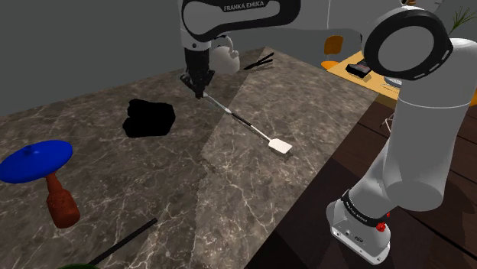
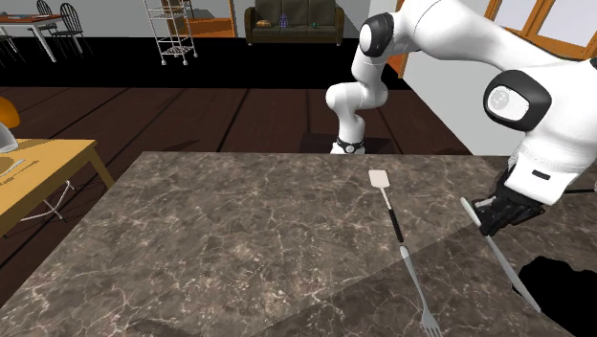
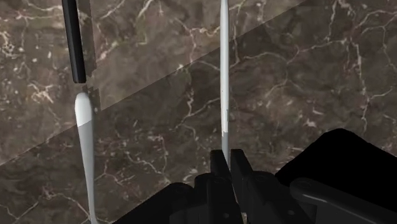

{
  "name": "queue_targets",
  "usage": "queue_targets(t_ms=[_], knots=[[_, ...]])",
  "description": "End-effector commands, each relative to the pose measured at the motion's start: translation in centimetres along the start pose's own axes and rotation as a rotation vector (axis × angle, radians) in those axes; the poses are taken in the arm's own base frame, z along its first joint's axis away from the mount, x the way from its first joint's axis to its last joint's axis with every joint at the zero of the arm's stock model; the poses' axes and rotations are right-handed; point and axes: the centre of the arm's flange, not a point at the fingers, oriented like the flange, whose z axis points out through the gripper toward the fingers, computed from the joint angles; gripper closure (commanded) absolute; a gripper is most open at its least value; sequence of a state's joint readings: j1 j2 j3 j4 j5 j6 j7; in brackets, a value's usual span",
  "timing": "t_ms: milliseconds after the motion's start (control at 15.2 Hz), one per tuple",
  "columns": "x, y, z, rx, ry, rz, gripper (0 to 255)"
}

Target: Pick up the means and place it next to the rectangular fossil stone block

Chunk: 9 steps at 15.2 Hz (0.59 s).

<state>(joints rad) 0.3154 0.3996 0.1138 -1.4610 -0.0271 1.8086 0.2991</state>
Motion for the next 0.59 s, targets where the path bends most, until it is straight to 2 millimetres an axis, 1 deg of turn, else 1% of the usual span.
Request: queue_targets(t_ms=[0,528], knots=[[0.0,0.0,1.1,0.0,0.001,0.0,255],[0.2,0.0,5.3,0.0,0.001,0.0,255]])
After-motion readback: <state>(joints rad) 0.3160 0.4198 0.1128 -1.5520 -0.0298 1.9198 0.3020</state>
